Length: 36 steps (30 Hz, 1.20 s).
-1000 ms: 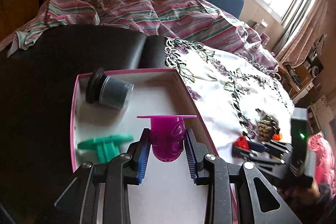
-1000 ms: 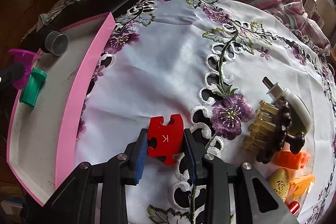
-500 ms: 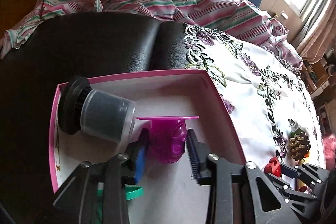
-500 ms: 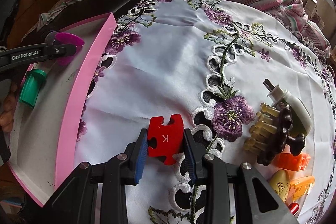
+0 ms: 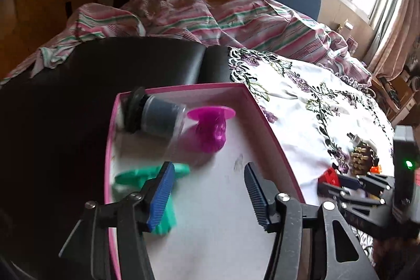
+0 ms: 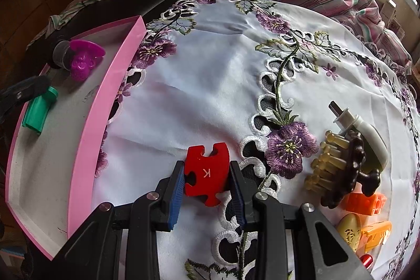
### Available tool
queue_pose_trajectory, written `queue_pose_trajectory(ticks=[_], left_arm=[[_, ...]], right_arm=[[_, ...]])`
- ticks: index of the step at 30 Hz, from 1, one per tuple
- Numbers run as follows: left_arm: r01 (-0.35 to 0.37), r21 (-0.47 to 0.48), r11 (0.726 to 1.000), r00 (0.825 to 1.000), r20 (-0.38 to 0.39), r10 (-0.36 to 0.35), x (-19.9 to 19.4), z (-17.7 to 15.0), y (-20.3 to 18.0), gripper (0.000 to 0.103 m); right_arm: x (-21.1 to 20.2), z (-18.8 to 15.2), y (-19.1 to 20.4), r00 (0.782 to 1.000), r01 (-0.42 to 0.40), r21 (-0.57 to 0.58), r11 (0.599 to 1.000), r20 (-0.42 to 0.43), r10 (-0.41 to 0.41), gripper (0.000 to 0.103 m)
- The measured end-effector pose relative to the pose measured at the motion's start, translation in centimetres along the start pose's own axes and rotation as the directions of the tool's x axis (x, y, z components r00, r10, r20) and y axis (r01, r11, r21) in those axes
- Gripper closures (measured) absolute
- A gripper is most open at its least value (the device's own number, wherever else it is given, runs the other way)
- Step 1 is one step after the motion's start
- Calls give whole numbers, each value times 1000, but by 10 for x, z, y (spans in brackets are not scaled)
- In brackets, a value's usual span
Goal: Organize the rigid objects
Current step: 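Lower the magenta piece into the tray and open the left tool, then carry the red K puzzle piece into the tray and open the right tool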
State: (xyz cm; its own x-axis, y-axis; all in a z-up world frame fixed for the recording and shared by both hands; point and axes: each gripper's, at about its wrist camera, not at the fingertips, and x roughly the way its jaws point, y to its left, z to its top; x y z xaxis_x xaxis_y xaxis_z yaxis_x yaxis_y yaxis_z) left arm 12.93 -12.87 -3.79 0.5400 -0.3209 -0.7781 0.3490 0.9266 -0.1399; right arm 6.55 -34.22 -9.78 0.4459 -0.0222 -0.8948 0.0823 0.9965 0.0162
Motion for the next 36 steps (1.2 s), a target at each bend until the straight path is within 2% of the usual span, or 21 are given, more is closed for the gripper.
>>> queue_pose_trajectory(ticks=[9, 16, 36], left_arm=[[-37, -57, 998, 999, 5, 38, -35, -35, 6, 45], [-69, -47, 996, 997, 38, 71, -56, -46, 10, 45], [-98, -79, 992, 994, 46, 102, -74, -67, 28, 45]], right_arm=[[-1, -1, 1, 1000, 15, -17, 1000, 7, -15, 71], [-2, -1, 1, 1000, 13, -15, 1000, 11, -13, 71], [-3, -3, 2, 999, 19, -12, 1000, 30, -19, 71]])
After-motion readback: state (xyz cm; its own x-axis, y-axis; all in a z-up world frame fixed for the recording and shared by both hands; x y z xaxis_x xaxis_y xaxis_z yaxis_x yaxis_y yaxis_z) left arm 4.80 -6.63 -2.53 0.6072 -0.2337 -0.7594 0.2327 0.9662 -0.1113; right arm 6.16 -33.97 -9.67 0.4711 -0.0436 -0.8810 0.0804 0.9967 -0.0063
